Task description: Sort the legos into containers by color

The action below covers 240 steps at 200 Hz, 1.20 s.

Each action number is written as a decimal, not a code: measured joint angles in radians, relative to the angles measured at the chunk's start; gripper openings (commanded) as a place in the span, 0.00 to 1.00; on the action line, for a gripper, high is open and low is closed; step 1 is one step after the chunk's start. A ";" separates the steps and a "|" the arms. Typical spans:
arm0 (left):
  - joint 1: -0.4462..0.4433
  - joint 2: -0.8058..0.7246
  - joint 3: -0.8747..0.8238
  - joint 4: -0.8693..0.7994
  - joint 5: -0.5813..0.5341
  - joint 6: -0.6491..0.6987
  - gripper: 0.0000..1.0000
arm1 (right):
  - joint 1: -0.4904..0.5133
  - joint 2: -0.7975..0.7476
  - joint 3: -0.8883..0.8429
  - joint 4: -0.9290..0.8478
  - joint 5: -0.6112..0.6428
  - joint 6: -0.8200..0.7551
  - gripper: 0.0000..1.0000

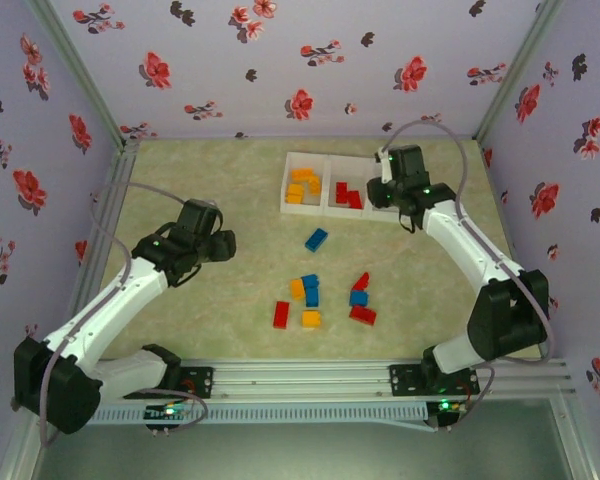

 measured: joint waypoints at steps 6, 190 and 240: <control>-0.005 0.006 0.000 0.004 0.000 0.000 0.59 | -0.016 0.011 0.013 -0.006 0.011 0.012 0.24; -0.072 0.056 0.031 0.014 0.001 0.005 0.60 | -0.144 0.417 0.257 -0.044 0.032 0.167 0.59; -0.098 0.083 0.040 0.011 0.001 0.005 0.61 | -0.143 0.339 0.165 -0.041 0.032 0.167 0.60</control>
